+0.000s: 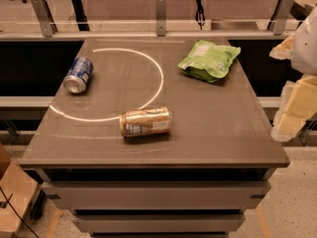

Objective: Move green rice chip bag near pepsi can

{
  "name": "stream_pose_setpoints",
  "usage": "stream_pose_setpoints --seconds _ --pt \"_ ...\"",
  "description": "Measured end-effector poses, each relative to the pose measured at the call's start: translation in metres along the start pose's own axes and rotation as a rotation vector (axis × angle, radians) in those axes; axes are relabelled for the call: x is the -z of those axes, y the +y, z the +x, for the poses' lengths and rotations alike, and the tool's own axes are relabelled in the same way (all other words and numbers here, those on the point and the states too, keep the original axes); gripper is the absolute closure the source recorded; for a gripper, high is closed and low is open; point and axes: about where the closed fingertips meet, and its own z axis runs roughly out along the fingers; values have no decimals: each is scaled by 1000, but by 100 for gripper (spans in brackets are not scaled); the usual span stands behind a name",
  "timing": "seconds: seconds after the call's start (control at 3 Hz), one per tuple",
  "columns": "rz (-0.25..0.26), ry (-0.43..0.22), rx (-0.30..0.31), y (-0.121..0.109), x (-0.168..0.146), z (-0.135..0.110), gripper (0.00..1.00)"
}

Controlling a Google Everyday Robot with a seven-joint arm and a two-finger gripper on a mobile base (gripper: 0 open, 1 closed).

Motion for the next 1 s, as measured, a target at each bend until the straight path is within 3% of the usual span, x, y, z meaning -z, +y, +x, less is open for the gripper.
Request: stream_pose_setpoints --seconds 0.67,1.0 --pt "3 -9 -2 -1 0 -1 0" --pt "42 -164 -30 -20 -3 -18 0"
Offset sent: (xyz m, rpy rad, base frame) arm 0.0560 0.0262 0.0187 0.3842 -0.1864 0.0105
